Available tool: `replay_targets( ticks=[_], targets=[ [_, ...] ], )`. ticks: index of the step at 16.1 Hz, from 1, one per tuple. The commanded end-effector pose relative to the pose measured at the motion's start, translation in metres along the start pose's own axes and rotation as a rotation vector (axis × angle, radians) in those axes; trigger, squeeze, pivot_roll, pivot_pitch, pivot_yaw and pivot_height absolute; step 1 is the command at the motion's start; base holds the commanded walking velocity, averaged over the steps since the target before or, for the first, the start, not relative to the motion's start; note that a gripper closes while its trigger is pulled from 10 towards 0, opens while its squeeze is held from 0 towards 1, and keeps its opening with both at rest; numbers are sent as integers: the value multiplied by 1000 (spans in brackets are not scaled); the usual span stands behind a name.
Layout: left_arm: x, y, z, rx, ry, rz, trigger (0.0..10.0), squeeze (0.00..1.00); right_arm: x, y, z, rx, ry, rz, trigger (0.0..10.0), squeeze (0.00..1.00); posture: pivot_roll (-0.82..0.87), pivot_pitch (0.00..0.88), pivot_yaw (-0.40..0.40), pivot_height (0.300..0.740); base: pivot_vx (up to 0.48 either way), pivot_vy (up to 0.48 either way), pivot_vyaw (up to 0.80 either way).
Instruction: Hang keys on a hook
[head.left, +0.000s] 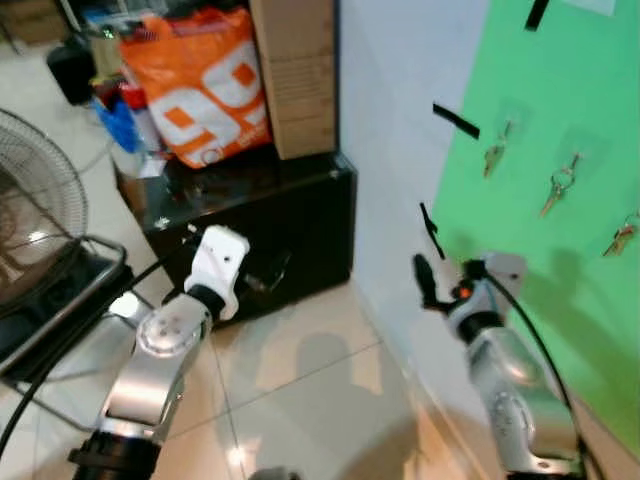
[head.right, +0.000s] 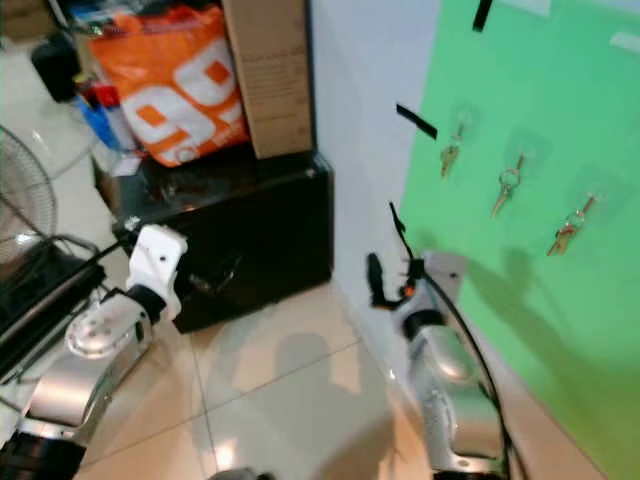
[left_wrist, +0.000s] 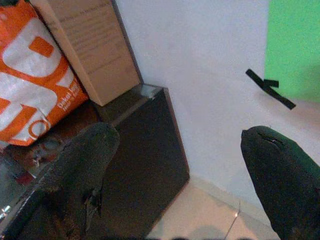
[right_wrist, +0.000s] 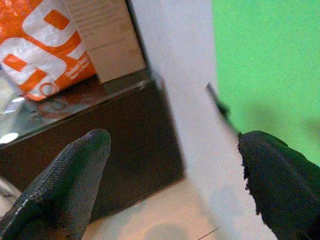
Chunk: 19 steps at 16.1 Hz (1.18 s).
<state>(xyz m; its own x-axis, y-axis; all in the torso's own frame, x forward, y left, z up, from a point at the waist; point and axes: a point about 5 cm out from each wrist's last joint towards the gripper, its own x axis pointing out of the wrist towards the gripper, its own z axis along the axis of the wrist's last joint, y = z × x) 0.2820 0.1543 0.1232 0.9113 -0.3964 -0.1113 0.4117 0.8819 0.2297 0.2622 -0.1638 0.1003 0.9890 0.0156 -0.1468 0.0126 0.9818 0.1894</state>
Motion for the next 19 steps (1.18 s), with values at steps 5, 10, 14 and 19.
replay_targets(
  ticks=[5, 10, 14, 19],
  targets=[
    [-3, 9, -5, -2, 16, 53, 10000, 0, 5, 2, 6, -26, -49, -36, 10000, 1000, -35, 0, 14, 740, 178, 0, 0],
    [-7, 12, -5, -3, 14, 72, 10000, 0, 9, 4, 2, -77, -54, -34, 10000, 1000, -17, 0, 1, 740, 301, 0, 315],
    [-8, 14, -5, -13, 17, 84, 10000, 0, 13, 4, 0, -89, -44, -71, 10000, 1000, 0, 0, -12, 740, 303, 0, 200],
    [-7, 15, -6, -19, 21, 90, 10000, 0, 13, 3, -2, -96, -17, -61, 10000, 1000, -3, 0, -13, 740, 306, 0, 0]
  ],
)
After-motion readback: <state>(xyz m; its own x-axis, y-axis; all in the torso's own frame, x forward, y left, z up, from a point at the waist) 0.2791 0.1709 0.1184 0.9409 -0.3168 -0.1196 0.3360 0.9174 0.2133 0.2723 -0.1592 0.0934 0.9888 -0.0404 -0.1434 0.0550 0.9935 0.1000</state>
